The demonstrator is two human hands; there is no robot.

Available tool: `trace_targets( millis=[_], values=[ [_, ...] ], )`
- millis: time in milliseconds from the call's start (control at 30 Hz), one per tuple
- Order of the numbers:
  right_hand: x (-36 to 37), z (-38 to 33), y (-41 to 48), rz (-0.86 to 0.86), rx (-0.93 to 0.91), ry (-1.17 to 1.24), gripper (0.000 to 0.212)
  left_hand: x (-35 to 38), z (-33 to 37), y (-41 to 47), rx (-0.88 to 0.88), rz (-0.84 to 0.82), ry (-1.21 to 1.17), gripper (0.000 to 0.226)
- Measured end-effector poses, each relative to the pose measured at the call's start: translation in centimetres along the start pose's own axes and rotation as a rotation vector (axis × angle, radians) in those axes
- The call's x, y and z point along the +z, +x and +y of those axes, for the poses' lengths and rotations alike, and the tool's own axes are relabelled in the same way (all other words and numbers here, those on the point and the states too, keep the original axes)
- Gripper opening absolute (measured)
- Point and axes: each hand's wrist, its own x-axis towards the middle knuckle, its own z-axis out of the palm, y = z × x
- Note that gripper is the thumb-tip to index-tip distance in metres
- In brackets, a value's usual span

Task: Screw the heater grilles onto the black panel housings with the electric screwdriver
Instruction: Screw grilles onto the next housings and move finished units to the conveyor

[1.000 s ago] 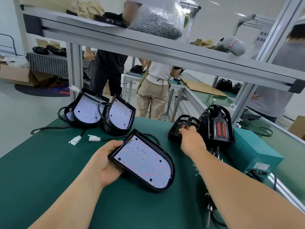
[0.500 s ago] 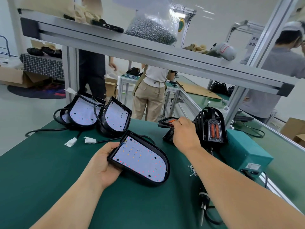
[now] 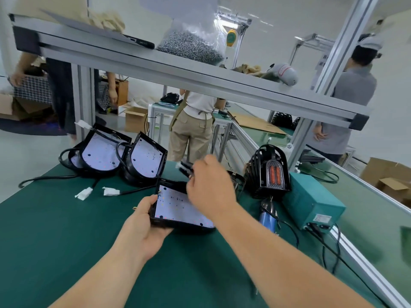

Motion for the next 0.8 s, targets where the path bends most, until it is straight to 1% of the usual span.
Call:
trace_targets(
  millis=[67, 133, 233, 333, 433, 533, 600, 633, 667, 700, 767, 800],
  values=[
    [0.3, -2.4, -1.2, -0.070, -0.048, -0.031, 0.014, 0.0, -0.1, -0.1, -0.001, -0.006, -0.011, 0.022],
    [0.8, -4.1, -2.1, -0.141, -0.069, -0.035, 0.017, 0.0, -0.3, -0.4, -0.016, -0.013, -0.019, 0.023],
    [1.0, -5.7, -2.7, -0.211, -0.023, 0.032, 0.022, -0.2, -0.3, -0.9, -0.020, -0.035, -0.015, 0.023],
    [0.8, -6.4, -2.8, -0.242, 0.023, 0.111, 0.022, -0.3, -0.2, -1.2, -0.034, -0.081, 0.005, 0.027],
    [0.8, -6.9, -3.1, -0.259, 0.013, 0.141, 0.022, -0.5, -0.1, -1.1, -0.074, -0.103, -0.030, 0.030],
    [1.1, -7.1, -3.1, -0.226, -0.038, 0.250, 0.019, -0.8, 0.1, -0.7, -0.064, -0.118, -0.053, 0.040],
    [0.9, -5.7, -2.2, -0.111, -0.026, 0.352, 0.025, -0.8, 0.1, -0.4, -0.037, -0.120, -0.033, 0.047],
    [0.8, -4.3, -1.4, -0.052, 0.002, 0.388, 0.029, -0.6, 0.2, -0.3, -0.027, -0.111, -0.019, 0.042],
    [0.7, -2.6, -0.6, -0.036, 0.047, 0.395, 0.035, -0.6, 0.2, -0.3, -0.028, -0.099, -0.001, 0.034],
    [0.8, -0.6, 0.3, -0.104, 0.115, 0.360, 0.046, -0.5, 0.2, -0.3, -0.033, -0.086, 0.010, 0.027],
    [1.1, 2.8, 1.3, -0.414, 0.263, 0.254, 0.069, -0.5, 0.2, -0.3, -0.035, -0.080, 0.028, 0.026],
    [1.6, 4.0, 1.3, -0.539, 0.316, 0.254, 0.076, -0.6, 0.2, -0.2, -0.035, -0.082, 0.036, 0.026]
  ],
)
